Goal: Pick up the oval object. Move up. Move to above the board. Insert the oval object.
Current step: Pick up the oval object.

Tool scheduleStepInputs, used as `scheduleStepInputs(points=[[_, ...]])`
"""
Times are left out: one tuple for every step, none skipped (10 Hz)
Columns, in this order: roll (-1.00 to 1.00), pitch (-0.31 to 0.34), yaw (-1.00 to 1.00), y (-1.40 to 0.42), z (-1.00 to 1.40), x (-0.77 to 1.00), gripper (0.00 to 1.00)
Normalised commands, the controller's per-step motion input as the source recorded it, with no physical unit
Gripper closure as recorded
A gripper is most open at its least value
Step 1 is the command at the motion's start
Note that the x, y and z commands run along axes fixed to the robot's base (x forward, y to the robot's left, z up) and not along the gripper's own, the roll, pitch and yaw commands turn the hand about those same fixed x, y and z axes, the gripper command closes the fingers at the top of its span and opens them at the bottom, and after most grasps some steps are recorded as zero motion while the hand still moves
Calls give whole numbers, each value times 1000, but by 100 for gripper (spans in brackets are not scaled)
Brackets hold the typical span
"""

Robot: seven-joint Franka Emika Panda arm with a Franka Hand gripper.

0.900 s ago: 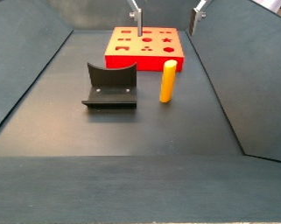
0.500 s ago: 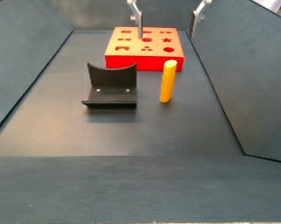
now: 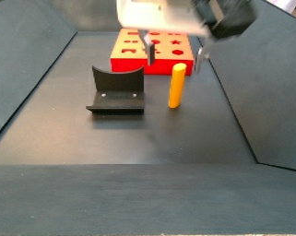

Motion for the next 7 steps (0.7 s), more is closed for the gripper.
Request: scheduleStepInputs(points=[[0, 0, -1000, 0, -803, 0, 0], [0, 0, -969, -123, -714, 0, 0], [6, -56, -171, -191, -343, 146, 0], [6, 43, 0, 0, 0, 69, 0], [0, 0, -286, 0, -177, -260, 0], [-86, -73, -349, -66, 0, -637, 0], [-119, -133, -166, -91, 0, -437, 0]])
